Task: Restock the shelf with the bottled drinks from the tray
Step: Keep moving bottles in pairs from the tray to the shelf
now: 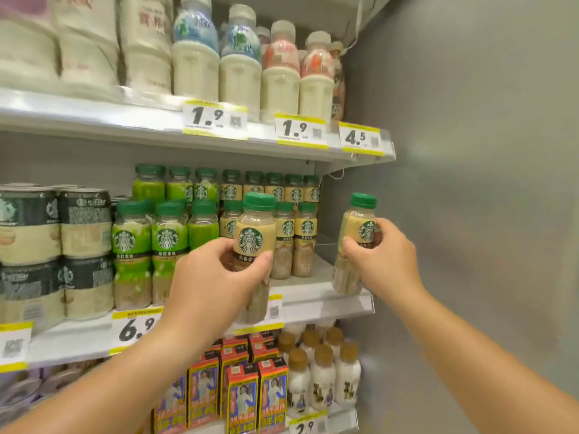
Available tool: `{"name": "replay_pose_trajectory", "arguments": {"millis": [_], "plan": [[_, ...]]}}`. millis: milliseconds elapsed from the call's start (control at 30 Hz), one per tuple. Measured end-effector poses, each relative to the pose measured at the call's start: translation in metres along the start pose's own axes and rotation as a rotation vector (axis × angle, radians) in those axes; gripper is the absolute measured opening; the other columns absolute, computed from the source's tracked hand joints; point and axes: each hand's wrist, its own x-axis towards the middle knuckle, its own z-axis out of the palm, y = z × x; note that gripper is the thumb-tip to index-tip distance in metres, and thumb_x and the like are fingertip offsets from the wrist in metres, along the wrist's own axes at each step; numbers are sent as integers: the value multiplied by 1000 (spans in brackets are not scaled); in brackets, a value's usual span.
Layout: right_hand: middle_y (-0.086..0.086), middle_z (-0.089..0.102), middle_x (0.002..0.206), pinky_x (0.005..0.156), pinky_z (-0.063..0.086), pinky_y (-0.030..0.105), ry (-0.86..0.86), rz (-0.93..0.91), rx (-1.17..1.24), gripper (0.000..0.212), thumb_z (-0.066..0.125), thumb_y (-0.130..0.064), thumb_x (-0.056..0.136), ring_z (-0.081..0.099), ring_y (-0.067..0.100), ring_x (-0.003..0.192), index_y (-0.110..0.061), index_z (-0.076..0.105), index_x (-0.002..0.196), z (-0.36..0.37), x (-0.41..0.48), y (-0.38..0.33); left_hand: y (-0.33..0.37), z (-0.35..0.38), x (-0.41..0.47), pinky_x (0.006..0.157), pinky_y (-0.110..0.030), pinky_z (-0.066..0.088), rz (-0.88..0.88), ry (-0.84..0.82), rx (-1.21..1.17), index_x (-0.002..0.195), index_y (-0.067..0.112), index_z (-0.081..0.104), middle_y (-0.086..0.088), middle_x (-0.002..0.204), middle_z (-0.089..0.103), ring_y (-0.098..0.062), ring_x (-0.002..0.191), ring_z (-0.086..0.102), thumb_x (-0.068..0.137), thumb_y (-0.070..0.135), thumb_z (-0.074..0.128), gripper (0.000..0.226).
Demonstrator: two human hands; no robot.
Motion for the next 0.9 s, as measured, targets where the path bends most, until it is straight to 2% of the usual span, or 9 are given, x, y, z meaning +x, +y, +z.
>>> {"name": "replay_pose_trajectory", "arguments": {"millis": [100, 200, 267, 333, 433, 567, 667, 800, 900], "plan": [[-14, 67, 79, 45, 40, 10, -10, 32, -27, 14, 71, -31, 76, 61, -5, 68, -32, 59, 85, 13, 47, 6, 3, 10, 36, 47, -13, 33, -65, -3, 79, 72, 33, 58, 29, 69, 65, 10, 64, 59, 83, 56, 65, 27], [-11, 65, 82, 50, 37, 16, -72, 95, -82, 18, 71, -28, 76, 57, -1, 68, -25, 60, 90, 32, 83, 22, -5, 25, 62, 50, -19, 39, -163, -12, 145, 97, 36, 45, 17, 76, 64, 4, 64, 57, 87, 51, 65, 27], [-8, 65, 83, 50, 37, 17, -112, 117, -98, 24, 73, -27, 77, 56, 1, 69, -21, 60, 96, 45, 98, 36, -12, 36, 71, 54, -27, 41, -230, -41, 185, 117, 21, 47, 6, 91, 67, -8, 73, 61, 92, 48, 60, 39], [-2, 66, 84, 51, 38, 19, -134, 118, -84, 28, 75, -27, 79, 56, 5, 68, -16, 60, 99, 58, 107, 49, -16, 47, 74, 59, -33, 43, -272, -43, 232, 127, 10, 43, -2, 93, 66, -18, 74, 59, 95, 44, 56, 48], [-3, 63, 85, 51, 36, 11, -177, 124, -47, 28, 76, -25, 81, 54, -2, 69, -16, 57, 100, 73, 115, 65, -24, 61, 71, 63, -37, 49, -266, -49, 307, 124, 7, 40, 3, 80, 59, -16, 68, 55, 98, 41, 50, 44], [-7, 65, 85, 50, 39, 11, -209, 157, -12, 27, 76, -25, 82, 57, -2, 71, -19, 58, 102, 86, 116, 78, -29, 73, 66, 73, -37, 51, -316, -22, 274, 138, 6, 34, -6, 104, 63, -23, 89, 59, 100, 37, 47, 51], [-10, 67, 83, 50, 38, 11, -203, 143, 2, 24, 77, -28, 81, 59, -1, 72, -23, 60, 97, 90, 113, 84, -29, 77, 65, 70, -33, 44, -369, 26, 263, 137, 5, 37, -8, 109, 61, -23, 91, 54, 100, 33, 48, 47], [-6, 67, 88, 64, 46, 24, -217, 122, 22, 24, 78, -33, 81, 63, 15, 84, -25, 60, 94, 89, 110, 90, -24, 82, 64, 83, -38, 48, -377, 89, 355, 138, 4, 40, -11, 121, 58, -29, 108, 56, 98, 36, 47, 51], [-1, 66, 97, 77, 49, 33, -246, 128, 10, 31, 80, -33, 79, 61, 19, 91, -21, 61, 101, 86, 103, 97, -20, 83, 64, 81, -35, 48, -343, 91, 450, 142, 6, 37, -10, 125, 57, -28, 109, 56, 99, 43, 42, 57]]}}
